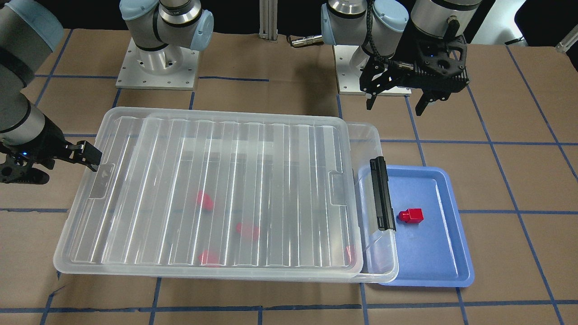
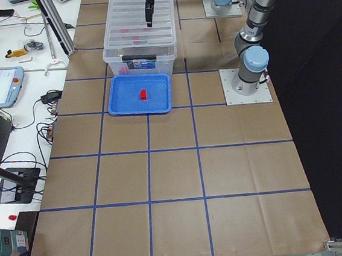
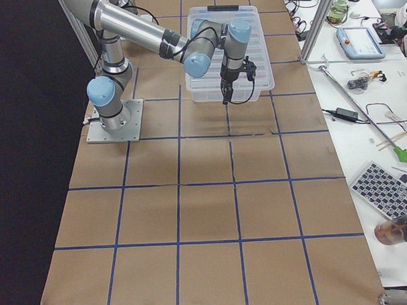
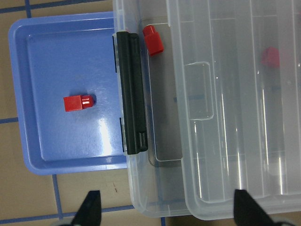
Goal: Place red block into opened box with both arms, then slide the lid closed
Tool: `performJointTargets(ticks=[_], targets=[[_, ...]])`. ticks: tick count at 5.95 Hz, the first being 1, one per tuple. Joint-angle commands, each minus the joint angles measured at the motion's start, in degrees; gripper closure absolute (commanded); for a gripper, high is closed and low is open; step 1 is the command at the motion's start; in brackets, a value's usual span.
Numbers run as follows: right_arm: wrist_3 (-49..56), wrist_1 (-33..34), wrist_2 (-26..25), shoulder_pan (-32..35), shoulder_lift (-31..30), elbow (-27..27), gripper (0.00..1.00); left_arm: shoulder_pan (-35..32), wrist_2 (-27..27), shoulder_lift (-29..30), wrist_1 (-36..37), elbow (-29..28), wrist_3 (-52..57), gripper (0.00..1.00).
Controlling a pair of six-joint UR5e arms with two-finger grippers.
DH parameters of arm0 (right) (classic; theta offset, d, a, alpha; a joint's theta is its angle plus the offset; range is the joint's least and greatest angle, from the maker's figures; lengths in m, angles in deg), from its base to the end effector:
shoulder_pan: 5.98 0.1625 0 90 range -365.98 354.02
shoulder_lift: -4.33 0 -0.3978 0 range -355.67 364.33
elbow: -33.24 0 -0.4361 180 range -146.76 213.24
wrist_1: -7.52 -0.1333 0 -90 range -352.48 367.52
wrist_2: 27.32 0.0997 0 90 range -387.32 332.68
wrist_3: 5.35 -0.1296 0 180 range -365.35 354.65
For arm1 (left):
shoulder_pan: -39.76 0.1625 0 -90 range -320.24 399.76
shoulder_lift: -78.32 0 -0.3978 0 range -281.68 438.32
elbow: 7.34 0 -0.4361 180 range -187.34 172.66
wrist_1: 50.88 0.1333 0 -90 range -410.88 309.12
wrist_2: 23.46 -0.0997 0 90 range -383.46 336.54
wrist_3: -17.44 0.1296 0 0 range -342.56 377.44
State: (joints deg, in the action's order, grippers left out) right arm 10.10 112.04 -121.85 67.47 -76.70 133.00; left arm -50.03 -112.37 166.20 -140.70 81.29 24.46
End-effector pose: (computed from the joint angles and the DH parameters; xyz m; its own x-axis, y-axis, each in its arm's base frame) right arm -0.0430 -0.5766 0.2792 -0.9983 0.0137 0.0564 0.0188 0.9956 0.0917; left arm -0.1338 -0.5289 0.4636 -0.9928 0.1195 0.0110 0.1186 0.9908 -0.0659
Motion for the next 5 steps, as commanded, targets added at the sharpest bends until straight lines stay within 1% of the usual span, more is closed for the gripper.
performJointTargets(ticks=[1,2,3,4,5], targets=[[2.6,0.5,-1.2,-1.4,0.0,0.0,0.0,2.6,0.0,0.1,-0.4,-0.3,6.1,0.01],[4.5,0.5,-1.2,-2.3,0.1,0.0,0.0,3.9,0.1,0.0,-0.4,-0.5,14.6,0.01],[4.7,0.5,-1.3,-2.7,0.1,0.0,0.0,5.4,0.1,-0.3,-0.8,-0.3,26.0,0.01],[6.0,0.7,-2.8,-2.8,0.1,0.0,0.0,6.2,0.1,-0.6,-1.1,0.7,34.6,0.02],[6.1,1.2,-2.9,-2.8,0.1,0.0,0.0,8.1,0.1,-1.0,-0.6,0.9,44.9,0.02]])
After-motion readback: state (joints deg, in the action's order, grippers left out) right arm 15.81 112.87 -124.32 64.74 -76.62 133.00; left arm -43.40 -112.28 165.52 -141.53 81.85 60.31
